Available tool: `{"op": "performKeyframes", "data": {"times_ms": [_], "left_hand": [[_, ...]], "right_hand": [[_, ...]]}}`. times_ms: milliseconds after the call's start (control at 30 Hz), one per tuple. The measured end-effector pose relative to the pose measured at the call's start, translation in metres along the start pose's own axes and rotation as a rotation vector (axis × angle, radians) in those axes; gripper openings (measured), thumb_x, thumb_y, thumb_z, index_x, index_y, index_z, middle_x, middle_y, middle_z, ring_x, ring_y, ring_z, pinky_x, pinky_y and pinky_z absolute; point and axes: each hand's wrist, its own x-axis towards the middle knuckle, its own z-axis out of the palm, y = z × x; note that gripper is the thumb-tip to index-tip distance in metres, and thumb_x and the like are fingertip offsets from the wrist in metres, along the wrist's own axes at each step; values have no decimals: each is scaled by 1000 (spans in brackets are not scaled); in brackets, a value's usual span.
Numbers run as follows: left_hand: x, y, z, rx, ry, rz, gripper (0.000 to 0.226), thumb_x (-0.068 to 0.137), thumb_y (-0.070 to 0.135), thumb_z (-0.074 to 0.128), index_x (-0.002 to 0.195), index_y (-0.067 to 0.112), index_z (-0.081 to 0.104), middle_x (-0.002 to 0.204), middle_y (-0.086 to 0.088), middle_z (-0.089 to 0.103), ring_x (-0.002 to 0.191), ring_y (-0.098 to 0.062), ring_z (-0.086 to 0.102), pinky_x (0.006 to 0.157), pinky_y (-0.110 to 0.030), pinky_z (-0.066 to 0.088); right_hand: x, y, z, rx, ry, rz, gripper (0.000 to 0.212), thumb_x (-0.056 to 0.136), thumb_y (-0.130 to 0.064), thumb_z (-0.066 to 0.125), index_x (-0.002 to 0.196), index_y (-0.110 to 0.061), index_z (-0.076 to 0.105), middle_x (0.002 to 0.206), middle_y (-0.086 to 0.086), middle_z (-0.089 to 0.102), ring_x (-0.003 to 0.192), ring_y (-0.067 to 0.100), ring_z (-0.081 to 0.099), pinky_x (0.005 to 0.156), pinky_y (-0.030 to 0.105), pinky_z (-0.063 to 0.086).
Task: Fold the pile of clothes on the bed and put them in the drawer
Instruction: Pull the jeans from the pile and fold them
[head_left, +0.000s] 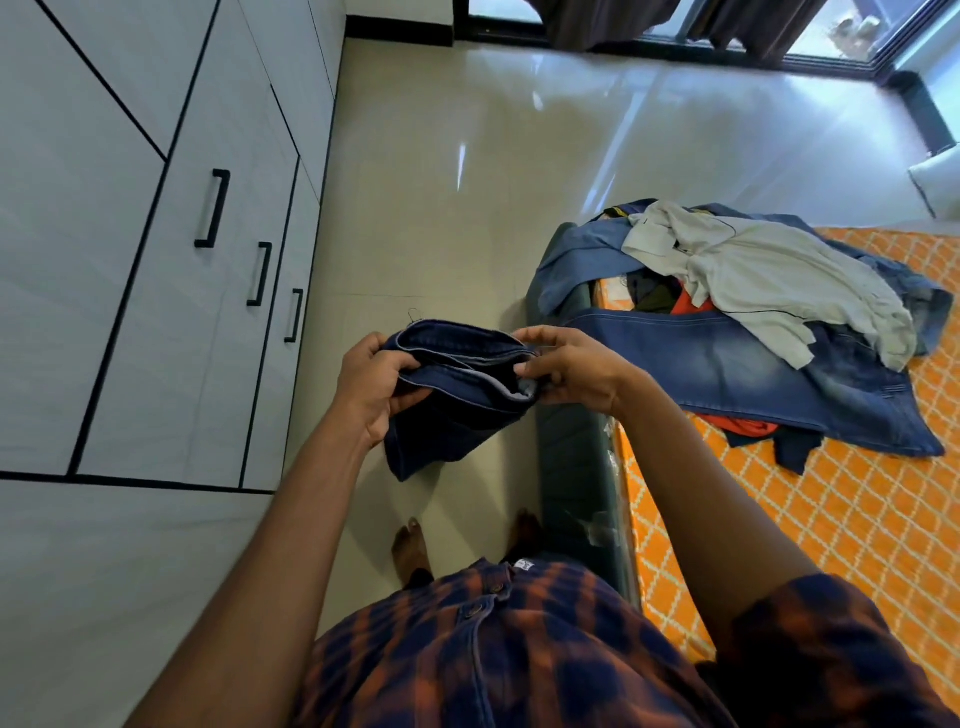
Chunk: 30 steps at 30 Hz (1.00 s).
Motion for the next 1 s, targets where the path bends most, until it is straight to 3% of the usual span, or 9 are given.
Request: {"op": "performKeyframes", "data": {"times_ms": [133,267,367,467,567,600,767,900,1000], "left_hand": [[-3,6,0,40,-37,41,30,89,-6,54,75,19,48,83,-6,62,76,-19,64,53,-27,57],[-6,-1,5,99,-39,-13,26,89,-7,56,76,15,51,90,-12,66,76,-28,70,47,-24,55],[-9,-8,7,37,-24,-47,25,91,-6,56,78,15,51,91,-13,66,74,-29,70,47,-24,55],[-9,-9,1,-43,-15,-87,23,91,-6,54,83,15,51,91,-13,66,73,-25,70,48,-23,55],[-10,-8,-7,-100,-16,-121,24,92,-7,50,85,16,50,86,-12,67,63,-19,70,49,-22,56],[-11,-9,-9,-96,-29,-122,24,92,-7,49,84,16,49,85,-11,67,63,-18,70,49,-21,56],[-16,-14,-3,44,-108,-94,27,93,-6,49,81,18,50,81,-12,68,62,-22,70,46,-21,53],[-15,-11,-1,22,-70,-62,28,93,-4,50,78,20,51,77,-8,68,61,-22,69,47,-21,53],[-13,-7,-9,18,-73,-53,28,93,-4,49,79,20,50,81,-8,66,62,-21,69,47,-21,53]], "right_hand": [[-5,12,-5,14,-29,-37,37,91,5,64,127,-3,64,107,12,70,96,27,68,80,38,62],[2,12,3,-547,598,-232,13,83,-2,67,90,-13,70,79,1,68,79,23,69,62,32,57],[0,11,18,-842,796,-288,18,75,-2,57,86,-16,61,82,0,61,76,25,57,64,36,46],[-1,9,20,-822,692,-174,13,77,-7,63,88,-15,61,81,0,64,74,24,59,60,33,44],[-9,0,13,-313,197,-3,17,86,-2,72,101,-7,67,84,5,67,75,19,62,62,26,51],[-11,1,12,-225,161,24,16,88,0,70,101,-8,67,84,6,66,73,17,62,61,25,53],[-1,24,24,-871,748,-195,13,77,-7,60,83,-17,65,81,-1,64,74,23,56,66,33,42],[4,25,38,-1089,783,-449,21,78,-2,62,92,-17,57,92,-1,56,84,22,49,63,35,36],[1,20,42,-1188,639,-764,23,74,1,67,86,-18,60,92,-1,50,82,17,40,60,37,41]]}}
